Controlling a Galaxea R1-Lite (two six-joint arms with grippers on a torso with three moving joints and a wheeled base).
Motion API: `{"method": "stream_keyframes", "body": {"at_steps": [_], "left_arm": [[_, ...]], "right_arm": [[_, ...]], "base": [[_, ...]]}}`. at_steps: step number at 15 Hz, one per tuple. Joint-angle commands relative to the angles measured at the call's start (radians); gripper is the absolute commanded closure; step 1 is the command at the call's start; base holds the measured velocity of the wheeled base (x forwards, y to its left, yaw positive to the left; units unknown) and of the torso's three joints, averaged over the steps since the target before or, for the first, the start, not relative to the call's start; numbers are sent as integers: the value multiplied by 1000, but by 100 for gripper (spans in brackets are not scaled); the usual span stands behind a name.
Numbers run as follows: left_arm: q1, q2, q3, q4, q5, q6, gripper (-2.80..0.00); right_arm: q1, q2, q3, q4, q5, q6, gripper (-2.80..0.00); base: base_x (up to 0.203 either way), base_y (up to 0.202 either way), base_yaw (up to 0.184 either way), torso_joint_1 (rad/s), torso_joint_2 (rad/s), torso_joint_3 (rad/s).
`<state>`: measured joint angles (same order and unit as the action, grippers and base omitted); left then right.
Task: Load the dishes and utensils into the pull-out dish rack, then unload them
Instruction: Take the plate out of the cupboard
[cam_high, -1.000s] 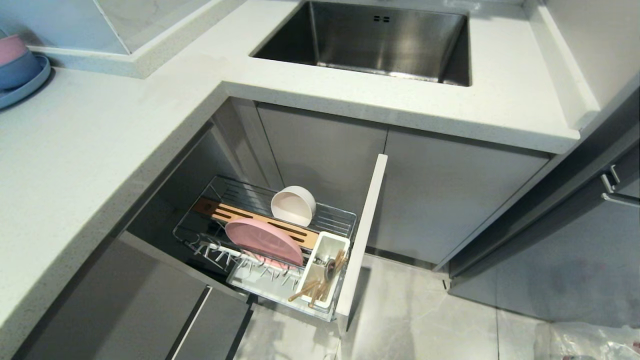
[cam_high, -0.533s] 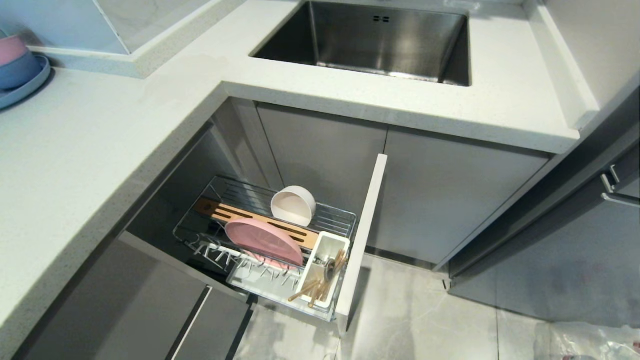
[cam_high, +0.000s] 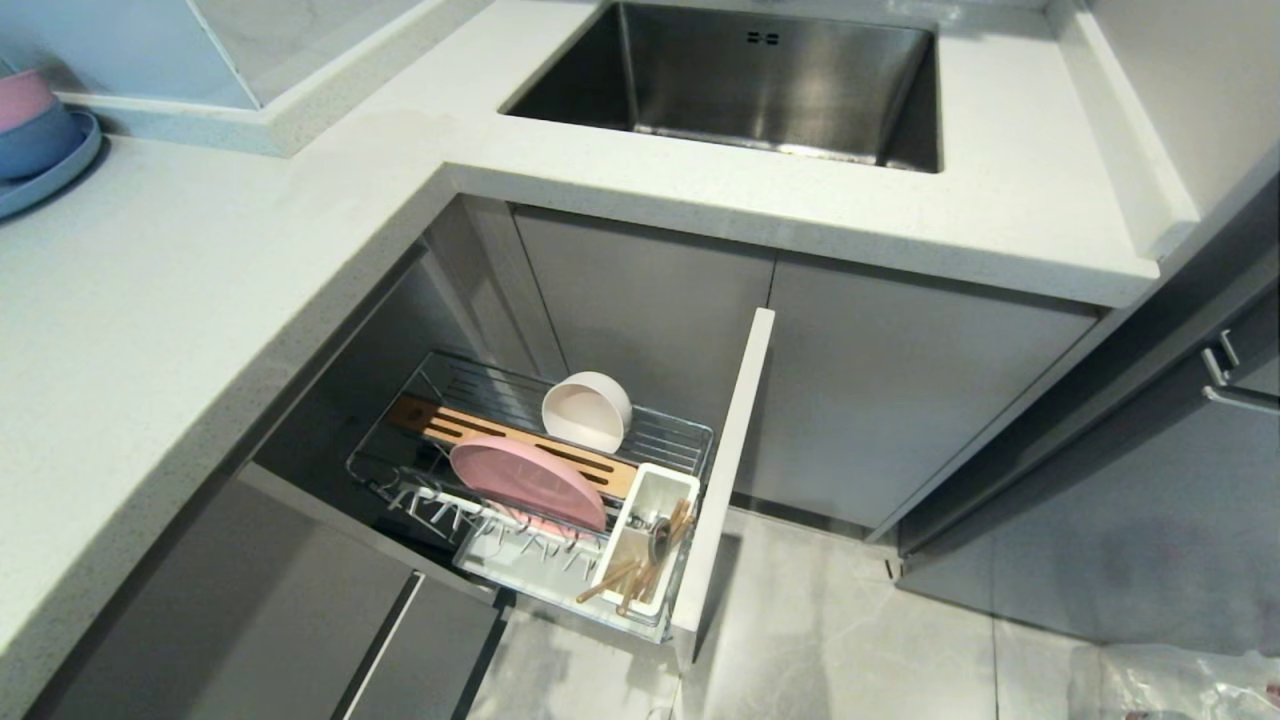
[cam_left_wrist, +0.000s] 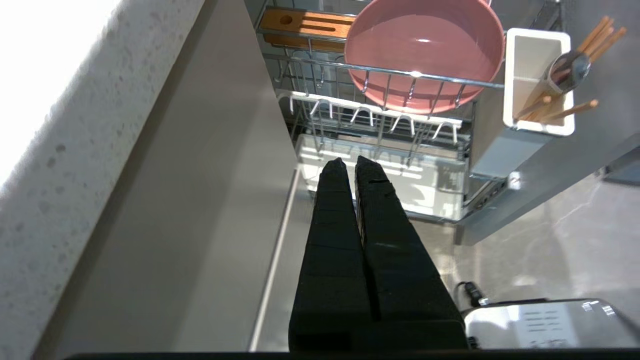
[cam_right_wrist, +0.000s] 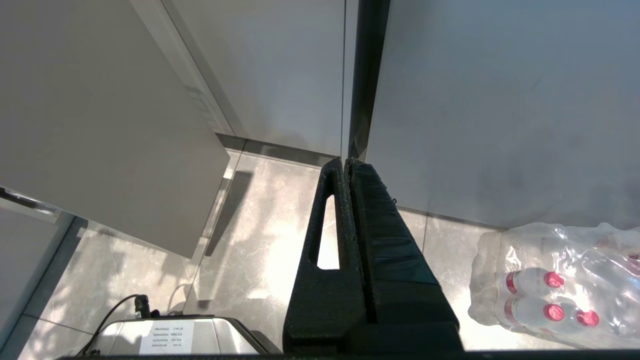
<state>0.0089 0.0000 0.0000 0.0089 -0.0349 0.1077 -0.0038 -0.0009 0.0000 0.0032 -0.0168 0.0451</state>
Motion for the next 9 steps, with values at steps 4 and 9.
{"method": "stream_keyframes", "body": {"at_steps": [4,9], "left_arm": [[0,-4,2,-1,0,-6,0],[0,-4,2,-1,0,-7,0]], "right_arm": [[1,1,2,0,0,0,0],[1,1,2,0,0,0,0]], "base": [[0,0,0,0,0,0],[0,0,0,0,0,0]]}}
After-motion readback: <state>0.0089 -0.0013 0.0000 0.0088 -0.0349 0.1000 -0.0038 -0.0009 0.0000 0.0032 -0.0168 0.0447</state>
